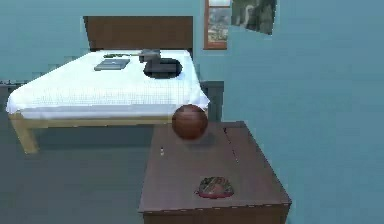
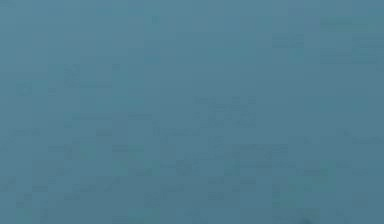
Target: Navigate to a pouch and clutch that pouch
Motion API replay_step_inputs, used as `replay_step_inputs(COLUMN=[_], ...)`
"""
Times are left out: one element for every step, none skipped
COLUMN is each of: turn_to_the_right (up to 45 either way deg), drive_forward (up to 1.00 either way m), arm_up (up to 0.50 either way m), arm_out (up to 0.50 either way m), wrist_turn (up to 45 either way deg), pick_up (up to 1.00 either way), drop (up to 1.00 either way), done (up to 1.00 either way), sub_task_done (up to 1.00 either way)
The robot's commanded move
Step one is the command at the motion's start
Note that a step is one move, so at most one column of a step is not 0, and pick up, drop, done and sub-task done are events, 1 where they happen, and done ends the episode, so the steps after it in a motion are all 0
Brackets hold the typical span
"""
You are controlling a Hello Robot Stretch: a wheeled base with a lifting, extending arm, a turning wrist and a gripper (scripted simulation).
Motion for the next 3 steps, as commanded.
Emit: replay_step_inputs(turn_to_the_right=[-45.0,-33.0,0.0], drive_forward=[0.00,0.00,0.00], arm_up=[0.00,0.00,0.50], arm_out=[0.00,0.00,0.00], wrist_turn=[0.0,0.0,0.0], pick_up=[0.00,0.00,0.00], drop=[0.00,0.00,0.00], done=[0.00,0.00,0.00], sub_task_done=[0.00,0.00,0.00])
